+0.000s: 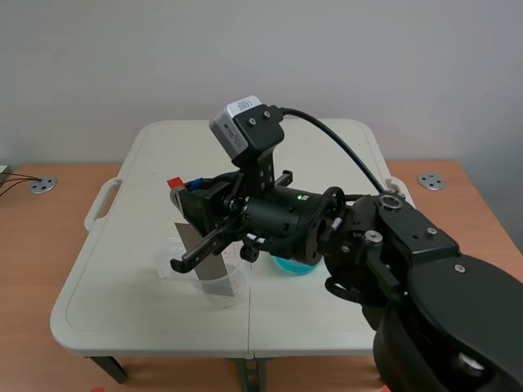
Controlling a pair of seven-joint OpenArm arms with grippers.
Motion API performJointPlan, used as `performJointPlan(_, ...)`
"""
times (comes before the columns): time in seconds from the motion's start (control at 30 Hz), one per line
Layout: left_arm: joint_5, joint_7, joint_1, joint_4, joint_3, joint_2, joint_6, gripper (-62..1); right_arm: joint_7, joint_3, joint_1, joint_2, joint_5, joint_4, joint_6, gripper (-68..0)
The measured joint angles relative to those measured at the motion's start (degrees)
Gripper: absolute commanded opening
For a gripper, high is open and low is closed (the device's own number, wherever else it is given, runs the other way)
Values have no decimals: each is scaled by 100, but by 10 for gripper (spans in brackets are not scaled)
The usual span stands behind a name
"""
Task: Hold the metal plate by the orange handle, dip it into the blue solution, take it out and point at it, then put the plate back in the beaker on the left.
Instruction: 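Return to the home posture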
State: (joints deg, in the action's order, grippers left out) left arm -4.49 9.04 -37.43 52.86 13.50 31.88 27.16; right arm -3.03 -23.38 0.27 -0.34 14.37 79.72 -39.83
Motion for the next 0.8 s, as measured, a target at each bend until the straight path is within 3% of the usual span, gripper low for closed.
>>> performJointPlan(0.13,0,0,0,0,0,0,0,-594,0,0,0,0,0,0,0,-595)
performJointPlan(0.4,0,0,0,0,0,0,0,-594,0,9,0,2,0,0,0,-589)
performJointPlan(0.6,0,-13,22,-35,0,0,0,-589,0,170,0,2,-2,0,-2,-493)
performJointPlan(0.7,0,-28,87,-118,0,0,-2,-517,2,256,0,4,0,0,0,-434)
performJointPlan(0.8,-2,-37,122,-151,0,0,-2,-350,22,280,2,52,0,0,0,-343)
